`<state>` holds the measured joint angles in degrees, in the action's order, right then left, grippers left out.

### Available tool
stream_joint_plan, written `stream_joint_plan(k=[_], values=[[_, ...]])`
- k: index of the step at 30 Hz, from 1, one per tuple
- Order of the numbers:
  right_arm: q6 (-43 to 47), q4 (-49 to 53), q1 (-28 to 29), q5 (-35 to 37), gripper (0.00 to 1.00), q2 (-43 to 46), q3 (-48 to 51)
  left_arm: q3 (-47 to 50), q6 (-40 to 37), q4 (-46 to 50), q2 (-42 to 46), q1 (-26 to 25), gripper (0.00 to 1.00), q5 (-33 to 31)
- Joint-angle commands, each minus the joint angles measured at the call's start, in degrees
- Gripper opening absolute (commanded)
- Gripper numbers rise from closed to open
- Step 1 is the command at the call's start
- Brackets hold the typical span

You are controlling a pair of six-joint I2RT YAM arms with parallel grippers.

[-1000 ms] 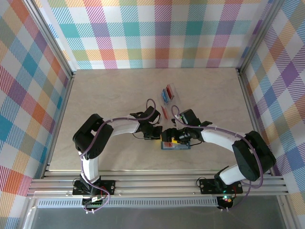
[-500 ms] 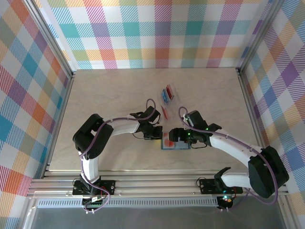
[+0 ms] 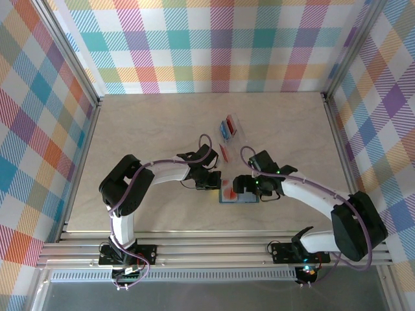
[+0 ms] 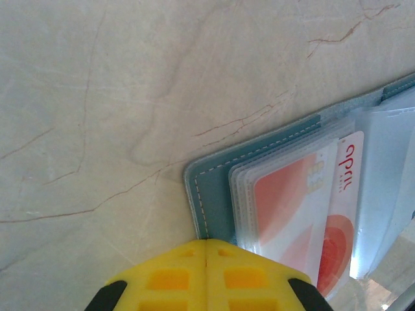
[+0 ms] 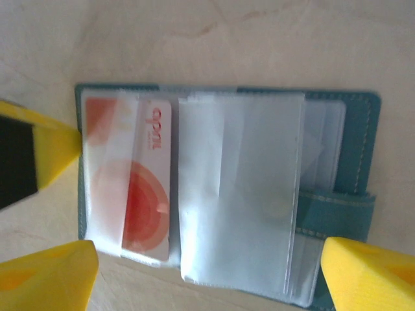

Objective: Put the credit cards into the card holder

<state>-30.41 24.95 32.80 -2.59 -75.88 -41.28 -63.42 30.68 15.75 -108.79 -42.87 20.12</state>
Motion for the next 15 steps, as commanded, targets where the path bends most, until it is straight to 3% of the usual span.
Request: stream_joint_plan(k=[1,15], values=[[1.8,1.0,-1.3,2.4,0.91,-1.4,-3.2,3.1,0.6,3.0,-5.5,-1.5,0.06,-3.2],[3.9,-8.1,-2.8,-2.7,0.94,-6.9,-4.1,3.1,0.7,2.8,-5.6,-1.5,0.06,-2.3]])
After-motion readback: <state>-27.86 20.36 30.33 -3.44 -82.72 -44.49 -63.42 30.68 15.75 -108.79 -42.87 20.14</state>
